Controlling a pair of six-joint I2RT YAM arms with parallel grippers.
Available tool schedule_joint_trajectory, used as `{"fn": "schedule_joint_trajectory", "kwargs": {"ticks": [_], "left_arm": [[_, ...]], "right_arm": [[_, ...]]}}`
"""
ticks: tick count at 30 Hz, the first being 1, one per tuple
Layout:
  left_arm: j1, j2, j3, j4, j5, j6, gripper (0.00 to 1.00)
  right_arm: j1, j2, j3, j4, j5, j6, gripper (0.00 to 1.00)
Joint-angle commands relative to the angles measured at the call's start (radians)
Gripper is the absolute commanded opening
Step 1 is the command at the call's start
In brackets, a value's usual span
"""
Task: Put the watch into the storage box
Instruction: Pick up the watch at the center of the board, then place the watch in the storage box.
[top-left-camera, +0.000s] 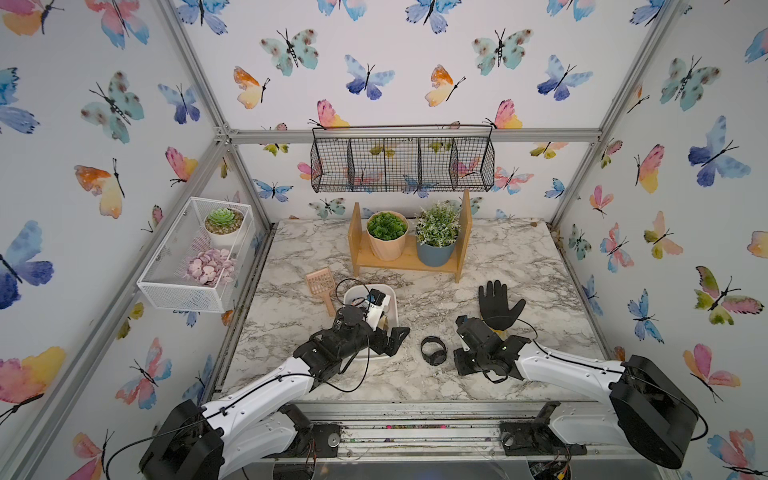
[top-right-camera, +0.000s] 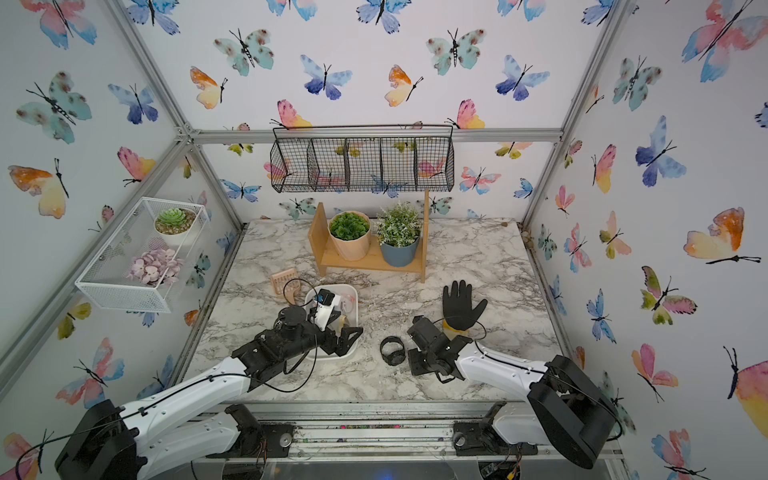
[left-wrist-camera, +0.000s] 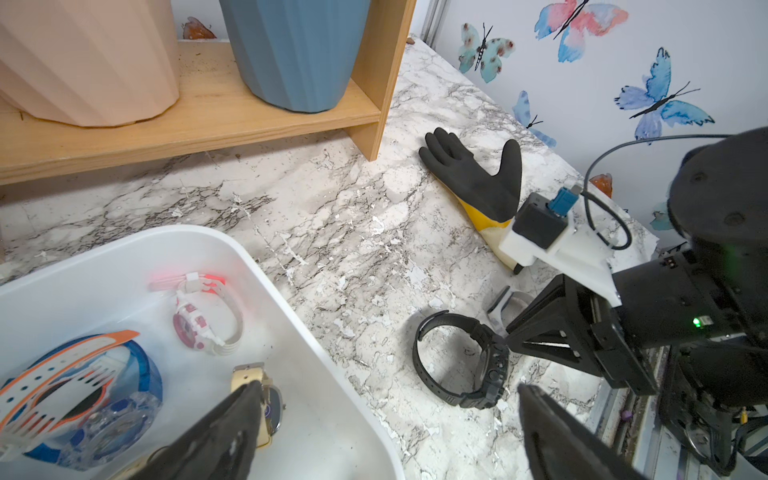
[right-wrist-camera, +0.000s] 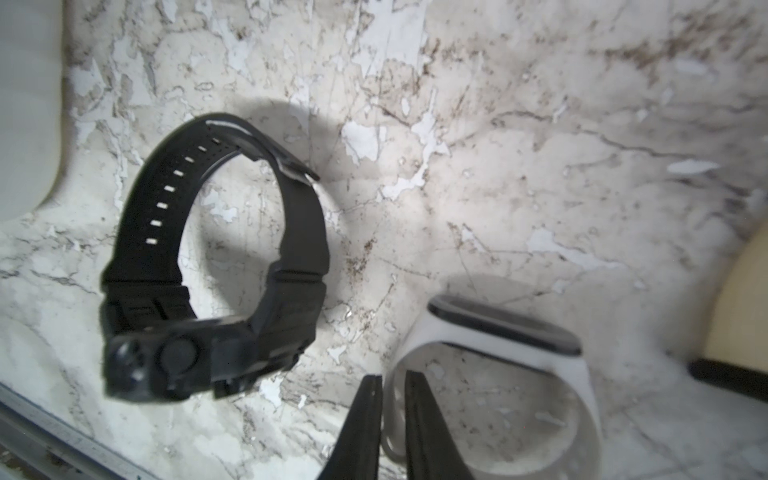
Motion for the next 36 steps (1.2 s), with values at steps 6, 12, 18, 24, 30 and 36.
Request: {"fn": "schedule_joint_trajectory", "kwargs": {"ticks": [6, 12, 18, 24, 30, 36], "left_arm": [[-0.008, -0.017, 0.001, 0.007, 0.005, 0.011, 0.98], [-0.007, -0.039, -0.006, 0.024, -0.015, -0.012, 0.99], [0.015, -0.066, 0.009, 0.011, -0.085, -0.032, 0.99], [0.132, -0.091, 0.033, -0.016, -0.095, -0.084, 0.99], [0.279, -0.103, 0.058, -0.097, -0.129, -0.154, 0.99], [0.406, -0.131, 0.048, -0.159, -0.149, -0.211, 0.98]], "right_arm": [[0.006, -0.003, -0.027, 0.012, 0.008, 0.011, 0.03], [0.006, -0.076, -0.005, -0.006, 0.044, 0.003, 0.02], [0.006, -0.135, 0.067, -0.085, 0.17, -0.031, 0.02], [0.006, -0.114, 0.162, -0.042, 0.182, -0.126, 0.02], [0.033, -0.037, 0.278, 0.097, 0.072, -0.251, 0.02], [0.163, 0.094, 0.414, 0.208, 0.04, -0.344, 0.02]]}}
